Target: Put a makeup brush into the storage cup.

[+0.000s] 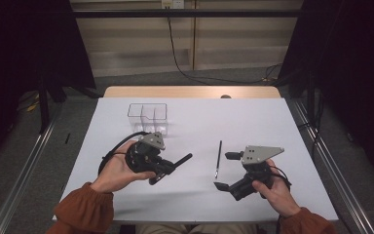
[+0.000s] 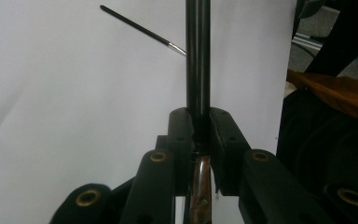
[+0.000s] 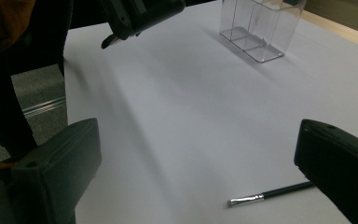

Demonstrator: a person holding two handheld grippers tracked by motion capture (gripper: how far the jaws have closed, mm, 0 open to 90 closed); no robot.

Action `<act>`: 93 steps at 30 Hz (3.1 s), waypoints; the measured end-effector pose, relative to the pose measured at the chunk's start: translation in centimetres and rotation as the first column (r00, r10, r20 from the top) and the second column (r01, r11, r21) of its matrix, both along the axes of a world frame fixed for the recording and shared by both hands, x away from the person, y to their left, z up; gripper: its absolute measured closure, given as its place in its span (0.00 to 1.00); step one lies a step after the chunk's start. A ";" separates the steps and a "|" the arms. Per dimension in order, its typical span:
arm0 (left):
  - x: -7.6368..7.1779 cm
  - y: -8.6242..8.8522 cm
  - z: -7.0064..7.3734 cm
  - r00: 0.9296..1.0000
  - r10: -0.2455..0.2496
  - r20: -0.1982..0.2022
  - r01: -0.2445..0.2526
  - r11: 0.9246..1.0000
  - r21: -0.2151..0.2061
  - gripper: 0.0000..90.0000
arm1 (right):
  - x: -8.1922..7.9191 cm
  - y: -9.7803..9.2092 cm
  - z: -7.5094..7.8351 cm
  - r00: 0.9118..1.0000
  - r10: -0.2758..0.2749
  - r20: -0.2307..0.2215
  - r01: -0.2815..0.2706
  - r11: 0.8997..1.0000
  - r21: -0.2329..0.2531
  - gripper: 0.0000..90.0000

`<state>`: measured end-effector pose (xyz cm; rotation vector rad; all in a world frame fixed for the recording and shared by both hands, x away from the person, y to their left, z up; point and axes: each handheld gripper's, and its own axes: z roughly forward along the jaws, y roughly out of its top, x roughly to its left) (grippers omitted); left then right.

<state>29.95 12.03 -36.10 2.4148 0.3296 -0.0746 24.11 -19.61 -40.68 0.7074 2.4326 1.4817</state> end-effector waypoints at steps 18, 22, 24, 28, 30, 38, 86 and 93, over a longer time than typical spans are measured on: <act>0.2 -1.9 0.4 0.998 -0.062 -0.008 0.063 0.994 0.094 0.89 | 2.5 2.2 1.1 0.984 0.147 -0.096 -0.162 0.972 -0.171 0.02; 0.4 -2.6 0.5 0.997 -0.074 -0.015 0.075 0.989 0.124 0.89 | 2.8 2.7 1.1 0.971 0.201 -0.128 -0.225 0.950 -0.215 0.02; 0.5 -2.9 0.4 0.997 -0.082 -0.014 0.083 0.987 0.135 0.89 | 2.9 2.9 1.3 0.965 0.223 -0.136 -0.250 0.939 -0.236 0.03; 0.4 -3.3 0.1 0.996 -0.091 -0.023 0.093 0.983 0.160 0.89 | 3.0 3.3 1.8 0.954 0.261 -0.148 -0.293 0.913 -0.284 0.04; 0.4 -3.4 0.0 0.994 -0.106 -0.026 0.109 0.978 0.177 0.89 | 3.2 3.6 2.0 0.947 0.277 -0.160 -0.315 0.898 -0.309 0.04; 0.4 -3.9 -0.5 0.993 -0.111 -0.029 0.114 0.972 0.205 0.88 | 4.3 4.6 2.2 0.938 0.273 -0.215 -0.339 0.851 -0.400 0.05; 0.1 -5.1 -2.0 0.983 -0.175 -0.054 0.183 0.946 0.266 0.88 | 6.6 7.8 2.2 0.868 0.376 -0.324 -0.491 0.744 -0.454 0.55; 0.1 -5.3 -2.2 0.983 -0.173 -0.058 0.182 0.947 0.265 0.88 | 6.5 8.3 2.1 0.856 0.395 -0.332 -0.511 0.743 -0.433 0.67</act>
